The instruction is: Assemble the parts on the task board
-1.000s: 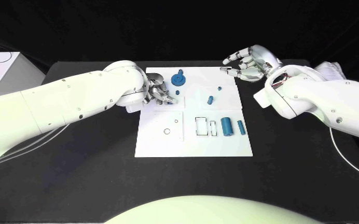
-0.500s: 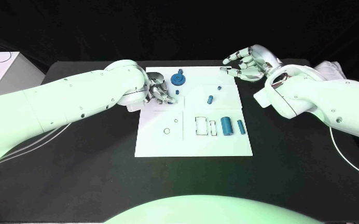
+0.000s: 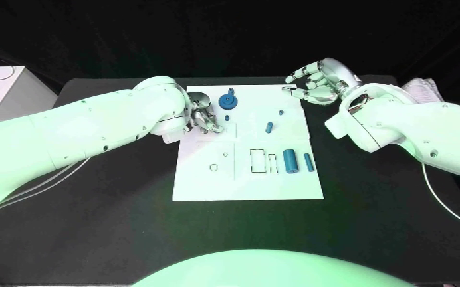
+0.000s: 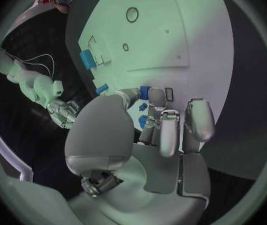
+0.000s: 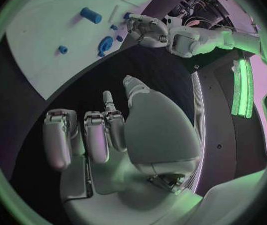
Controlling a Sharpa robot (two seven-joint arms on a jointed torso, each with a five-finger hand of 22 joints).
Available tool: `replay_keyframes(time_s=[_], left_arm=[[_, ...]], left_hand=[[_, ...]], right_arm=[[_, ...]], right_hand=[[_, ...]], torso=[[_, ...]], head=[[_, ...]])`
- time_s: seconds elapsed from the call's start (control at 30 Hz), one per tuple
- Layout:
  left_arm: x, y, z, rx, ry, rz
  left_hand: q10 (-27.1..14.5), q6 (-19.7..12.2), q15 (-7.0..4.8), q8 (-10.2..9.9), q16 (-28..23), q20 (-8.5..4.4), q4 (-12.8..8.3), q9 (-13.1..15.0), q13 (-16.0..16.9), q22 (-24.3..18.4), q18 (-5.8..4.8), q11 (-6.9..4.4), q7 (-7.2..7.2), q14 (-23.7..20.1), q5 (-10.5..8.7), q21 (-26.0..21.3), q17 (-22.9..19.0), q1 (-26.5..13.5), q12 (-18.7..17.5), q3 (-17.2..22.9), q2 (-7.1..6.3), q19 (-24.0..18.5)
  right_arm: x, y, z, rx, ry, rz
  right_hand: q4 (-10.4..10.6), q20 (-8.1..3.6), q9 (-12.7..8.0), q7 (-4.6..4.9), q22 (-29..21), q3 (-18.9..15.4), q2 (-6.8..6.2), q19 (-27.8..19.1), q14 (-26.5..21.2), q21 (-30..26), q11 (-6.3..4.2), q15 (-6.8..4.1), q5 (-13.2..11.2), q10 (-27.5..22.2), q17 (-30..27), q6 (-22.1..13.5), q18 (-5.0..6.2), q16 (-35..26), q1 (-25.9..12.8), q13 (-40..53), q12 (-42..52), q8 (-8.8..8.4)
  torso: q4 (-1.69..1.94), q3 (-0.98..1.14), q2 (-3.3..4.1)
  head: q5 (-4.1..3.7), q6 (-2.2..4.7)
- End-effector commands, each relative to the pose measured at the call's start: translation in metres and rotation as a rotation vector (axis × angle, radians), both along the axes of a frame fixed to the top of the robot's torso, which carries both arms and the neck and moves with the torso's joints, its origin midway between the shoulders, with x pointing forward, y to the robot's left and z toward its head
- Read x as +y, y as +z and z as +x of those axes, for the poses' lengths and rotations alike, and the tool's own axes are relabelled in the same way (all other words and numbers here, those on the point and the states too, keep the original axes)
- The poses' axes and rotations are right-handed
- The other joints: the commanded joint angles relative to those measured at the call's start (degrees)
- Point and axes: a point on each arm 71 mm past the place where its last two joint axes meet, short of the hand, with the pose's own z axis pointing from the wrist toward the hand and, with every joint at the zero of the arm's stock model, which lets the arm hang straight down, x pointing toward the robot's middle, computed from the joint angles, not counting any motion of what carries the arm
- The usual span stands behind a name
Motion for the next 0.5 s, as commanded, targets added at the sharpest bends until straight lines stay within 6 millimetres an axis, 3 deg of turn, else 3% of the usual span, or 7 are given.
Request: replay_keyframes(time_s=[0.03,0.2,0.5], left_arm=[[-0.0027,-0.0021,-0.0027,0.012,-0.001,-0.011],[-0.0031,-0.0014,-0.0044,0.022,0.0,-0.027],[-0.0013,-0.0007,-0.0048,0.039,0.027,-0.07]], left_hand=[[0.46,-0.41,-0.05,1.05,0.27,-0.12,-12.37,0.31,-0.11,0.07,-0.46,0.25,0.23,5.04,0.52,0.4,12.86,-1.98,-0.18,14.05,-1.1,0.18],[0.63,-0.48,0.01,1.89,0.33,0.01,-14.34,0.36,0.07,0.19,-0.46,0.31,0.31,5.09,1.57,0.52,12.97,-3.99,0.04,17.0,-1.29,0.17],[0.76,-0.31,-0.03,2.29,0.35,0.08,-15.34,0.27,0.14,0.09,-0.42,0.28,0.29,5.11,1.95,0.52,13.01,-5.14,0.18,18.64,-1.26,0.05]], right_arm=[[0.0005,-0.0015,-0.0005,0.01,0.013,-0.005],[0.0004,-0.0023,-0.0007,0.013,0.015,-0.005],[0.0013,-0.0035,-0.0011,0.02,0.018,-0.006]], right_hand=[[-0.12,-0.08,-0.05,-0.17,11.4,0.34,0.06,3.39,4.59,-0.11,-0.1,-0.03,0.2,1.35,9.45,0.08,1.04,-0.21,-0.59,10.77,-0.04,0.19],[-0.15,-0.09,-0.05,-0.17,11.4,0.37,0.07,3.39,4.6,-0.12,-0.1,-0.03,0.28,1.31,9.47,0.08,1.04,-0.2,-0.58,10.74,-0.08,0.2],[-0.15,-0.09,-0.05,-0.17,11.4,0.37,0.07,3.39,4.6,-0.12,-0.1,-0.03,0.28,1.31,9.47,0.08,1.04,-0.2,-0.58,10.74,-0.08,0.2]], torso=[[0.06,-0.02,0.0],[0.02,-0.04,-0.02],[0.09,-0.01,-0.08]], head=[[-0.02,0.06],[0.01,0.06],[0.03,0.18]])
